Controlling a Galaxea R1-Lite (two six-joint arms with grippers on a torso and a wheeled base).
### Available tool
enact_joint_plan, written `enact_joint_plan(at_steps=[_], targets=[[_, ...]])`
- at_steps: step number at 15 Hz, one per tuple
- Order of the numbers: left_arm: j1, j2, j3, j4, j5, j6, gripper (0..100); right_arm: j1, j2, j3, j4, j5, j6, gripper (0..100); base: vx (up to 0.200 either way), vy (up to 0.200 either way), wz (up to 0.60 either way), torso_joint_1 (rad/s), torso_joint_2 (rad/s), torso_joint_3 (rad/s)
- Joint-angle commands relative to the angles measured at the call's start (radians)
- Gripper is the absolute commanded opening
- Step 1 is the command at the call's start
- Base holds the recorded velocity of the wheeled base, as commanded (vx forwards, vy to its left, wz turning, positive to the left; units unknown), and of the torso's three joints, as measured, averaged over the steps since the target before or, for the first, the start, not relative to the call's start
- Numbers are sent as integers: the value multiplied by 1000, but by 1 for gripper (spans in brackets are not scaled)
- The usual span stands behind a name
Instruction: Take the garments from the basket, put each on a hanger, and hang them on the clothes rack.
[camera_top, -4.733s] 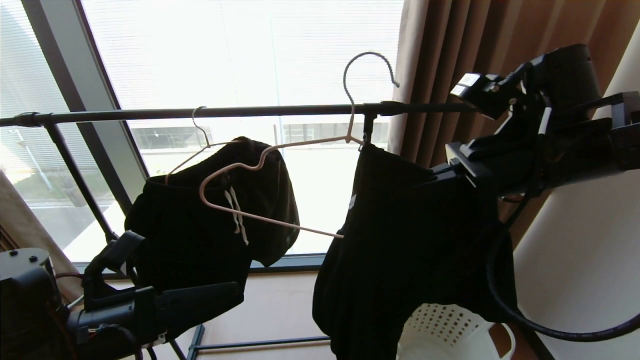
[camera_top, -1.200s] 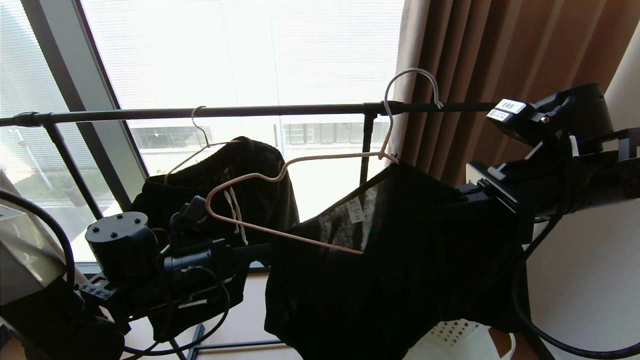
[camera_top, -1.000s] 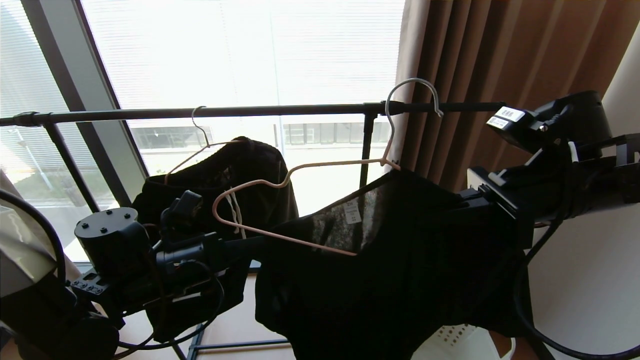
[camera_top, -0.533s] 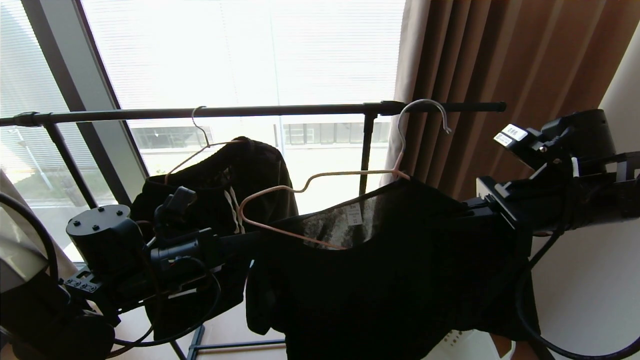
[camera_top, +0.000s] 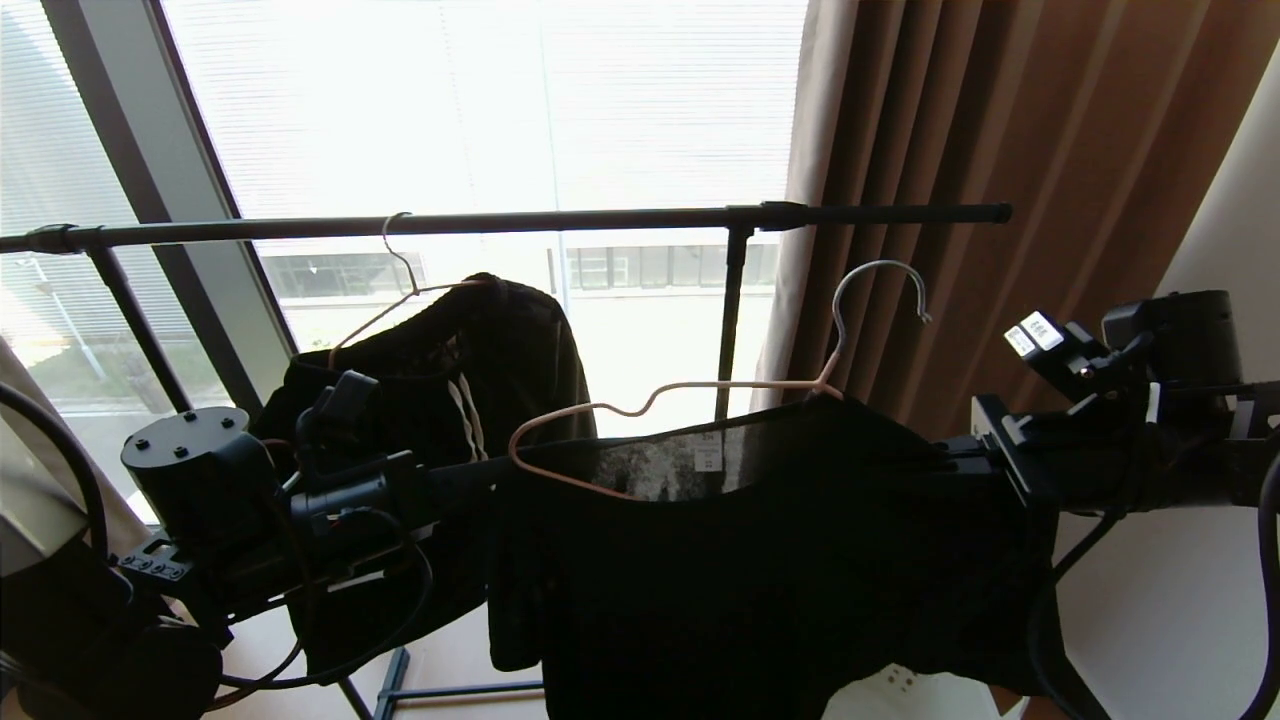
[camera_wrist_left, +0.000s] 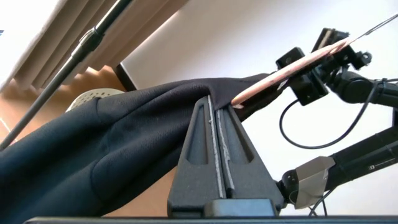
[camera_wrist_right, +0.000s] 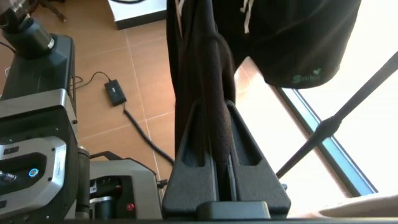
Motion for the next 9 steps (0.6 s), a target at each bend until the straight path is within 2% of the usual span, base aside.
enact_joint_plan(at_steps=[1, 9], targets=[[6, 0, -1, -1, 0, 0, 0, -14, 4, 10, -10, 0, 0, 0, 0, 0, 0, 0, 0, 0], [17, 3, -4, -1, 0, 0, 0, -89, 16, 10, -76, 0, 0, 0, 0, 0, 0, 0, 0, 0]])
